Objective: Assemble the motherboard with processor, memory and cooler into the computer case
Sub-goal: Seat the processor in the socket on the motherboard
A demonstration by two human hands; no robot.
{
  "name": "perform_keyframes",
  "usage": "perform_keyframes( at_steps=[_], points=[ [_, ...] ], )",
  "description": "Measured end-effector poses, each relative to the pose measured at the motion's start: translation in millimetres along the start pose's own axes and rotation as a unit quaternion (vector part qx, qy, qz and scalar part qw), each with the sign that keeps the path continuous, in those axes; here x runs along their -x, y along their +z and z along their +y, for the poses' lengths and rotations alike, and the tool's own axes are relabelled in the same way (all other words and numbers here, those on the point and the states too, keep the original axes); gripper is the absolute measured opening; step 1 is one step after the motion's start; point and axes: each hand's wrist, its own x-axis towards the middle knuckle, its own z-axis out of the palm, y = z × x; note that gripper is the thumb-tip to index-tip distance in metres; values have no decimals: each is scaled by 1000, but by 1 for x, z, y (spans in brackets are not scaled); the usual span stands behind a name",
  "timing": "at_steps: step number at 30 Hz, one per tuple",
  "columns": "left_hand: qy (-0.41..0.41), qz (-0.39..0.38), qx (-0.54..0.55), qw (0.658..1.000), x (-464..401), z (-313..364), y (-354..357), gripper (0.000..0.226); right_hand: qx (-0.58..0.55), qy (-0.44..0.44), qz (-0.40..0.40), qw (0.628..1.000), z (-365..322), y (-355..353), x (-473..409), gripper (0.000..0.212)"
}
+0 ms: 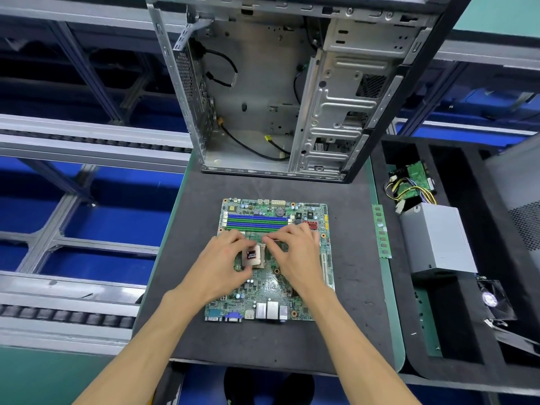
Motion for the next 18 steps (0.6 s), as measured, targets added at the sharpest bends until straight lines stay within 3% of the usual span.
perform_keyframes(
  at_steps=[7, 18],
  points=[
    [21, 5, -17, 1000, -3, 3, 8, 46, 12, 5, 72, 997, 5, 5, 6, 22],
    [4, 10, -10, 1000, 2, 3, 9, 46, -5, 5, 53, 999, 10, 6, 4, 28]
  ],
)
